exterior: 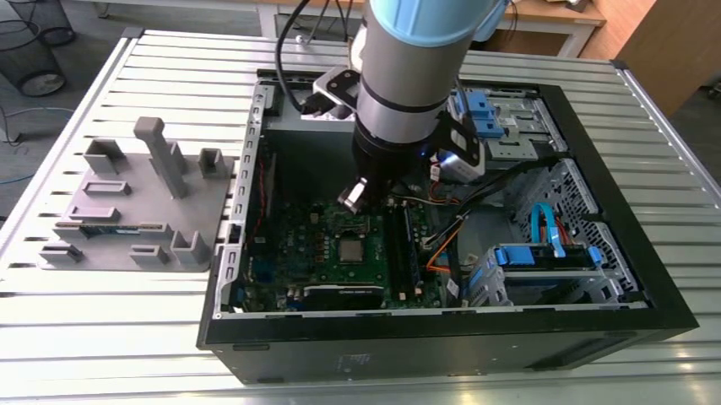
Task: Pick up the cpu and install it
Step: 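Close the cpu cover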
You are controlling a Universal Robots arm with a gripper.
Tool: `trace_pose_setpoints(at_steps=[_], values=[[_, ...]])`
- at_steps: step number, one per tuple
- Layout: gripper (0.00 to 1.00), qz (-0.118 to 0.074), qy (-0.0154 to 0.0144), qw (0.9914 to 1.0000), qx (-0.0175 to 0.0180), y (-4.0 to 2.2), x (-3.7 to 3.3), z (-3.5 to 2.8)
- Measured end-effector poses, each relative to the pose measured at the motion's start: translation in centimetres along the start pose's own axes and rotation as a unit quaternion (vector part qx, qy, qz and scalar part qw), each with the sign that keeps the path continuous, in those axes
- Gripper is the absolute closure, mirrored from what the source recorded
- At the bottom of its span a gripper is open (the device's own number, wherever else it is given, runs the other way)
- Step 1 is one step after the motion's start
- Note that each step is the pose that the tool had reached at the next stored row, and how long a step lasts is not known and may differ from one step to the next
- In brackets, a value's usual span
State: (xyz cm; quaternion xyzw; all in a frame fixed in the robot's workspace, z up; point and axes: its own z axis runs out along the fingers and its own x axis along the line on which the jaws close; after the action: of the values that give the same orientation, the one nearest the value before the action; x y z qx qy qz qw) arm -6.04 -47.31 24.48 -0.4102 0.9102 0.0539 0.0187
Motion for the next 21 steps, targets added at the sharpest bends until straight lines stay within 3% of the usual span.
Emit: trace_pose_setpoints(at_steps=[12, 21], values=[[0.89, -0.013, 0.0038, 0.99991, 0.0014, -0.32, 0.36, -0.05], [0.89, -0.014, 0.0041, 0.99989, 0.0014, -0.26, 0.4, -0.05]])
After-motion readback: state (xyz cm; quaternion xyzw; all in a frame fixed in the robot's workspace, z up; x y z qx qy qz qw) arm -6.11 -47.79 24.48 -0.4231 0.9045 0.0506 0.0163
